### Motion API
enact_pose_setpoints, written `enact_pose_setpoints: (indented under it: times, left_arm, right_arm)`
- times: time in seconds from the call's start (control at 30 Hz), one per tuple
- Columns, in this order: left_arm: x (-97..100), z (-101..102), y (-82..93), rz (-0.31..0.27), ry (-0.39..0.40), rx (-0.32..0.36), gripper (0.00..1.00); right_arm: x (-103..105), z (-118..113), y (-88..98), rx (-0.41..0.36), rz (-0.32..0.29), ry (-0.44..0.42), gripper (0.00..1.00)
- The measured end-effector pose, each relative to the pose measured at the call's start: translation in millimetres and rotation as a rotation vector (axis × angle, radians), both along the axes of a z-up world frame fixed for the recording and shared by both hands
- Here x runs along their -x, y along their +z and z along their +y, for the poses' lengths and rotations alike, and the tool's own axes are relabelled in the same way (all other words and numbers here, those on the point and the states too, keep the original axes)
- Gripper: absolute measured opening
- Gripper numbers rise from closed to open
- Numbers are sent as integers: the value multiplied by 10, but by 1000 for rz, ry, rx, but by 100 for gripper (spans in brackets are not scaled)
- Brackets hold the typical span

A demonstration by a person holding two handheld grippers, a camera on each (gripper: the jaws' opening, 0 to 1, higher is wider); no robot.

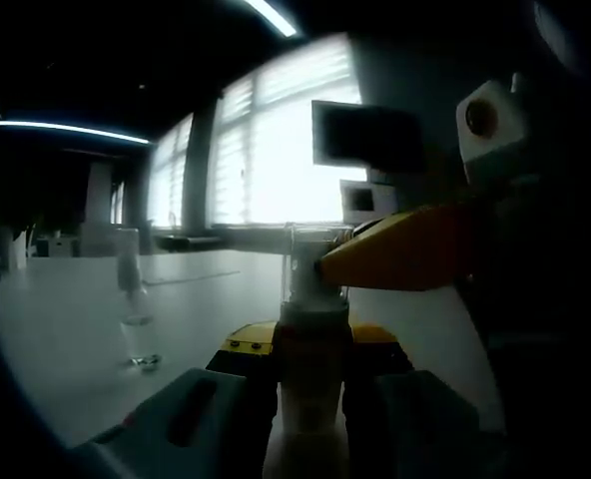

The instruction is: Clamp pump bottle remove cover press pump head put on cover

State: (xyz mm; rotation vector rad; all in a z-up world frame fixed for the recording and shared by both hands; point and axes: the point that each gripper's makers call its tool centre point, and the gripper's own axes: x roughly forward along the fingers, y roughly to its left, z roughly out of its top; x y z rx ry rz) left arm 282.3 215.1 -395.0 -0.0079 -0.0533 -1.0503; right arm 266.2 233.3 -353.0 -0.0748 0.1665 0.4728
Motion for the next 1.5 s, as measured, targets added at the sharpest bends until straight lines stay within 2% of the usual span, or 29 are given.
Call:
enact_pose_setpoints:
  times: [0.77, 0.87, 1.03, 1.5]
  left_arm:
    - [-6, -5, 5, 1, 3, -1, 15]
    - [-12, -3, 2, 2, 3, -1, 15]
    - [-6, -6, 3, 2, 4, -1, 15]
    - [-17, 11, -2, 3, 8, -1, 15]
  right_arm:
    - [0, -3, -1, 26, -20, 42, 13]
    - [-1, -13, -16, 61, -40, 46, 20]
    - [3, -18, 46, 35, -49, 50, 22]
    - [34, -2, 54, 15, -55, 76, 24]
